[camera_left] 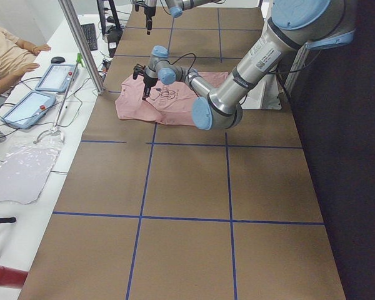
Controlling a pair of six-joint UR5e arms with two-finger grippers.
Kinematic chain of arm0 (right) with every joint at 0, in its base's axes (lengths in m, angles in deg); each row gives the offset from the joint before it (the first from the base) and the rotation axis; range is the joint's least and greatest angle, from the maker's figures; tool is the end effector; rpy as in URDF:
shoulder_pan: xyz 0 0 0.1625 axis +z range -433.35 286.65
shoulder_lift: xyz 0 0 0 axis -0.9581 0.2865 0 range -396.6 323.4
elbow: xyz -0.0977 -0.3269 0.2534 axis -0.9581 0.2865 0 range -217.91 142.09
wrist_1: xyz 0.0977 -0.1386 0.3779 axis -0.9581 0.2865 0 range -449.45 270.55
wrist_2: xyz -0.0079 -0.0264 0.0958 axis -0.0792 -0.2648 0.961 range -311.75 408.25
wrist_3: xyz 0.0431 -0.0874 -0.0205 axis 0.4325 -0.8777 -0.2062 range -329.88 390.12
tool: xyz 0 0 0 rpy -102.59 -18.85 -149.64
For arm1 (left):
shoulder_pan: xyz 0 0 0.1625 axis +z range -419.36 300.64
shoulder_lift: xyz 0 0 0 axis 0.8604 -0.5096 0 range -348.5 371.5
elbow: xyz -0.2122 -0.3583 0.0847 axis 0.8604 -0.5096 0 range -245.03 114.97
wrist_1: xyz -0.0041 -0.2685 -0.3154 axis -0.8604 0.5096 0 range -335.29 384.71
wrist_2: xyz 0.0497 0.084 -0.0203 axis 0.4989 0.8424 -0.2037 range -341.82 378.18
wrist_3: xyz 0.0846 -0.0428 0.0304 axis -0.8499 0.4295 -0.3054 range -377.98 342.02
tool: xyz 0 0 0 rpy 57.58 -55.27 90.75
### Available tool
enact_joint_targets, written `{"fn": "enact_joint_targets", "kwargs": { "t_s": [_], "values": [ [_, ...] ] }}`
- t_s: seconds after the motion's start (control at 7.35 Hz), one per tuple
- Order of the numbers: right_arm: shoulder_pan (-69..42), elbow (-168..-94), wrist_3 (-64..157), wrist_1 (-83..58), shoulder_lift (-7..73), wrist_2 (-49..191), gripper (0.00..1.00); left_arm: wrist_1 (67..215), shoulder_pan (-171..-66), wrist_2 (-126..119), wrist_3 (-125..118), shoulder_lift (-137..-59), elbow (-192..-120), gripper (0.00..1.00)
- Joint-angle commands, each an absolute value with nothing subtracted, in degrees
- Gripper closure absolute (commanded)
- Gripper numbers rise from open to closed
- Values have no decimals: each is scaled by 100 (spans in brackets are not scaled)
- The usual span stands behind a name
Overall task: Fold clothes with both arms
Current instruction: 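Grasp the sleeve and fold it inward onto the shirt with left gripper, then move both grippers to the hem corners nearest the robot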
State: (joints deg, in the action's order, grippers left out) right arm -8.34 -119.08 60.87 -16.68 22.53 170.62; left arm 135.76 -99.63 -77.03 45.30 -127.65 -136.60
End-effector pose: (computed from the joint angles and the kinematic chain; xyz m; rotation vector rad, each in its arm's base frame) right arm -0.2282 -0.6791 0.3820 0.3355 -0.7902 -0.0993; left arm 0.5287 -0.6107 0.2232 0.4282 0.8007 -0.1790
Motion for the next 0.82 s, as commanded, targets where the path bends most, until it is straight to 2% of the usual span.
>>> {"fn": "enact_joint_targets", "kwargs": {
  "t_s": [0.0,0.41,0.68],
  "values": [
    [-1023,-12566,6847,-1607,2403,17068,0,13686,-9970,-8077,4310,-12134,-14776,0],
    [-2399,-14576,8815,-1580,3490,16273,0,13695,-9840,-8553,4354,-10851,-16771,0],
    [-3830,-16018,10090,-1580,4535,15149,0,13713,-9314,-8510,4677,-10339,-17355,0]
  ]
}}
